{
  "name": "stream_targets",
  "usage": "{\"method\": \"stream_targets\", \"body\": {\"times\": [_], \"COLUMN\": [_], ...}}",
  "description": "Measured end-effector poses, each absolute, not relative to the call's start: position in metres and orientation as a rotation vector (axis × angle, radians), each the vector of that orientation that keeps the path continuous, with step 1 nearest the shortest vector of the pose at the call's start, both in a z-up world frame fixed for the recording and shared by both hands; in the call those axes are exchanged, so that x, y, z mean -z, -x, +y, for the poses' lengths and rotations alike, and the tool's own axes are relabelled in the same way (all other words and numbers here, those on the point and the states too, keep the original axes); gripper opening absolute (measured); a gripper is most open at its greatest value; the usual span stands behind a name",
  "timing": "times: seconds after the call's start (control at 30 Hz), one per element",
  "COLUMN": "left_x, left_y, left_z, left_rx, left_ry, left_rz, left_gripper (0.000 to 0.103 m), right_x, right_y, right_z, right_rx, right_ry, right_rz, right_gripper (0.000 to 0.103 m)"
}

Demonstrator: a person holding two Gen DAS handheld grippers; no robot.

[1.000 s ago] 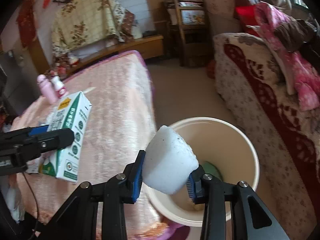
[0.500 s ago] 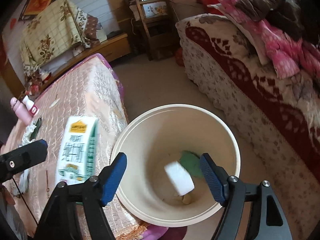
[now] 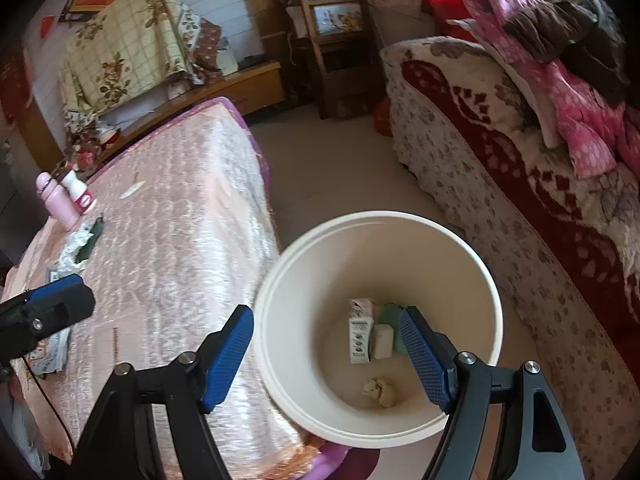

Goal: Collect trash
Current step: 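Drop the milk carton into the bucket by opening the left tool, then grasp the medicine box with the left tool while the right tool grasps the snack wrapper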

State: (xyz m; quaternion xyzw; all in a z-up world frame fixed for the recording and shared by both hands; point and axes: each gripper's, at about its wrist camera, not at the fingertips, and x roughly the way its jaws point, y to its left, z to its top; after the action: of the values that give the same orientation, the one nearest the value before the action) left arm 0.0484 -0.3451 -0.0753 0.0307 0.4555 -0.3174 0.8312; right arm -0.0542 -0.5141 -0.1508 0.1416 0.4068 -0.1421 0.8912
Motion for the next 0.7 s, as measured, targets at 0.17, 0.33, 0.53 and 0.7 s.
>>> {"method": "stream_targets", "body": {"times": [0.17,0.33,0.53,0.7], "left_x": [0.074,0.078,0.083,0.085], "left_y": [-0.046,-0.038,-0.036,-0.033], "left_z": [-0.318,-0.279,-0.225,-0.175], "left_rx": [0.64,0.608,0.546,0.488], "left_ry": [-0.052,-0.03,0.007,0.043], "left_rz": [0.965,0.991,1.012,1.021], "left_gripper": [0.076,0.076,0.076,0.076], "right_x": [0.141,0.133,0.128,0.126], "right_y": [0.047,0.038,0.021,0.009], "right_z": [-0.49,-0.46,-0.412,-0.378], "right_rx": [0.248,0.183,0.079,0.006], "right_ry": [-0.27,-0.247,-0.198,-0.167], "right_rz": [0.83,0.824,0.828,0.832], "right_gripper": [0.078,0.078,0.078,0.078]}}
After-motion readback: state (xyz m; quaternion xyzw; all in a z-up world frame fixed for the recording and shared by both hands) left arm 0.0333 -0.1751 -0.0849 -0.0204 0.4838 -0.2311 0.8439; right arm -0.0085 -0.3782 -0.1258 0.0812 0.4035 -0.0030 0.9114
